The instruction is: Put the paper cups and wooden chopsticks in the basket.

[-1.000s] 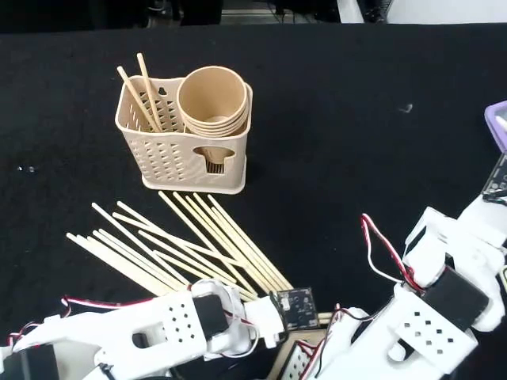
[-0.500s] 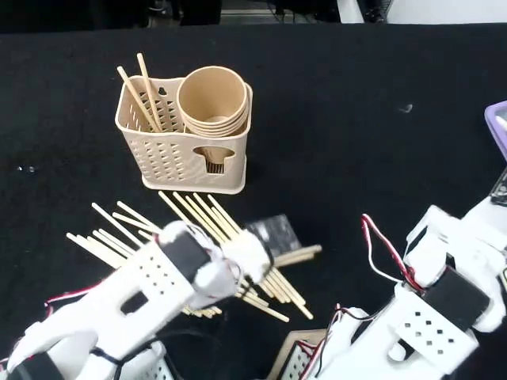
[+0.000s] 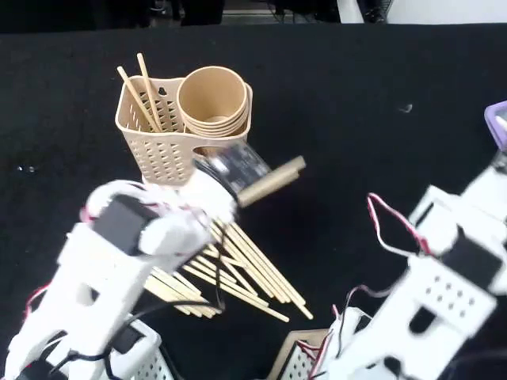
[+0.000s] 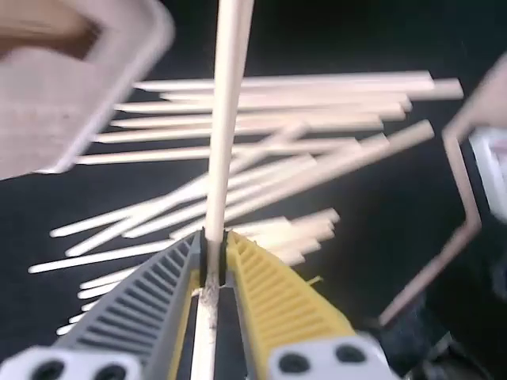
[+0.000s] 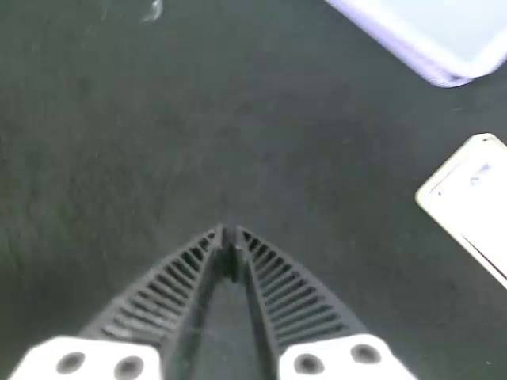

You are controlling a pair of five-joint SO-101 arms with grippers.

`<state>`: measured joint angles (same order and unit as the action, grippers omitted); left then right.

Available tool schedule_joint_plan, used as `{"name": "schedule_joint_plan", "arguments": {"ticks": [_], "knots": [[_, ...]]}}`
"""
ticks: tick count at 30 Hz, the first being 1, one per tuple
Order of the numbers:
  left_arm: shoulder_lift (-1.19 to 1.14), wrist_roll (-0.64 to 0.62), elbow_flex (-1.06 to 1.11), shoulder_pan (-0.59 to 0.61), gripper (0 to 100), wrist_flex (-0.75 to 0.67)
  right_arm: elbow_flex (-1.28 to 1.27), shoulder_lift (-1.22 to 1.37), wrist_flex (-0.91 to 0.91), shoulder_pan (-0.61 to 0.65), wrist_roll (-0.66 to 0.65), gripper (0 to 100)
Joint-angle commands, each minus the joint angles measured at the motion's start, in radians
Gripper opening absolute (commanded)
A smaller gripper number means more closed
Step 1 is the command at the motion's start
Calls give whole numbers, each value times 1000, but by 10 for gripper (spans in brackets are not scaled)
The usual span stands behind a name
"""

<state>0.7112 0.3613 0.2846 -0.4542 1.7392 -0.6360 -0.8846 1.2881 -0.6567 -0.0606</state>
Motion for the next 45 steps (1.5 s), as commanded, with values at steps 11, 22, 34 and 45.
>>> {"name": "schedule_joint_plan", "arguments": {"ticks": [11, 22, 34, 45], "knots": [[14, -118, -641, 311, 30, -29, -88, 380, -330, 473, 135, 11], [14, -400, -501, 426, 30, -462, -475, 404, -868, 480, 129, 12], [14, -425, -104, 424, 30, -1028, -591, 404, -1059, 482, 127, 15], [14, -423, 197, 490, 30, -1401, -593, 404, -1063, 488, 127, 15]]}}
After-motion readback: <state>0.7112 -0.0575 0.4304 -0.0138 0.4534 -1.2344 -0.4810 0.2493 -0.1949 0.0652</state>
